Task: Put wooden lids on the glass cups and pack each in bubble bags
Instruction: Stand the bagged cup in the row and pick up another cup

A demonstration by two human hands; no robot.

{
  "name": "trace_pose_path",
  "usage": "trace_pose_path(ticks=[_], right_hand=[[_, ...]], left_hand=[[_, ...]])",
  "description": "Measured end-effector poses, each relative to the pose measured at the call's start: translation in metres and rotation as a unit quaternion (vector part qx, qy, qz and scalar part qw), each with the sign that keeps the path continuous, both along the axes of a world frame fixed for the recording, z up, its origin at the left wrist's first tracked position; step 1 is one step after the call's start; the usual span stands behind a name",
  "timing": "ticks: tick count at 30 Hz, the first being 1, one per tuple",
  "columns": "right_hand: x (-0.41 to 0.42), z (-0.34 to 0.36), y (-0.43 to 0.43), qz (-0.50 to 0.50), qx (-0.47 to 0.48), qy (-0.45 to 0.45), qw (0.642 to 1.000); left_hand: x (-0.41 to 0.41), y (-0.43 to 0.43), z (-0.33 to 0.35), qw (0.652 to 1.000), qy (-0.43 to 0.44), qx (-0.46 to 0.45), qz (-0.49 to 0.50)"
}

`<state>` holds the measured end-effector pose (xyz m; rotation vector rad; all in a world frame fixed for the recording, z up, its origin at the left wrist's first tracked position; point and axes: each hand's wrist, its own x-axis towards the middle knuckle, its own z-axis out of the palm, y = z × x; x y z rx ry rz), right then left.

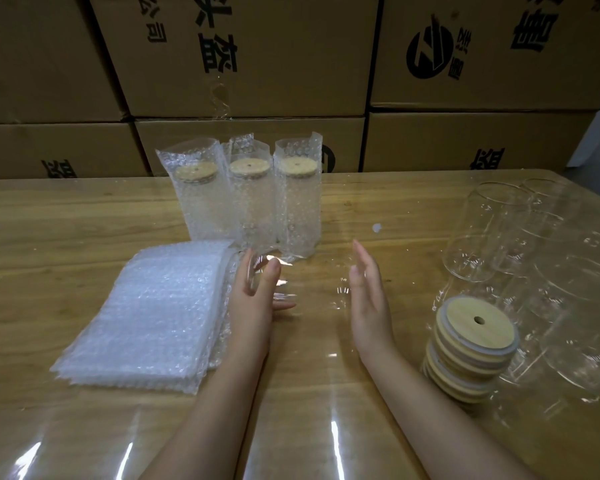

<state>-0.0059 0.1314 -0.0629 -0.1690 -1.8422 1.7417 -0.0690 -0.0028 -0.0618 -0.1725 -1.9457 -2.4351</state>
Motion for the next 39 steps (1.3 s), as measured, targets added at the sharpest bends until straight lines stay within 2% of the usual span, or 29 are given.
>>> trace_pose_path(ticks=[4, 11, 18, 23, 30, 32, 36, 39], right_hand=[[-0.003, -0.001, 0.001, 0.051, -0.060, -0.046, 0.996], [-0.002, -0.002, -0.003, 0.066, 0.000, -0.079, 0.995], [-0.003, -0.004, -0.003, 0.063, -0.013, -0.083, 0.994], [-0.005, -0.007, -0.004, 0.056, 0.029, -0.074, 0.995], [0.001, -0.001, -0.007, 0.010, 0.086, 0.006, 0.996], [0.003, 0.001, -0.007, 0.009, 0.065, 0.017, 0.998], [0.003, 0.004, -0.004, 0.059, -0.059, -0.013, 0.996], [0.003, 0.007, -0.004, 0.069, -0.087, -0.031, 0.993]], left_hand=[[-0.001, 0.001, 0.002, 0.999, -0.002, 0.043, 0.008], [-0.003, -0.002, 0.004, 0.994, -0.005, 0.105, 0.020], [0.002, -0.001, 0.002, 0.995, 0.076, 0.042, 0.056], [0.003, 0.000, 0.000, 0.995, 0.080, 0.018, 0.063], [0.002, -0.001, 0.003, 0.997, 0.056, 0.017, 0.060], [0.002, -0.002, 0.004, 0.997, 0.043, 0.019, 0.063], [0.005, -0.003, 0.005, 0.998, 0.031, -0.003, 0.052], [0.008, -0.002, 0.004, 0.998, 0.047, 0.003, 0.041]])
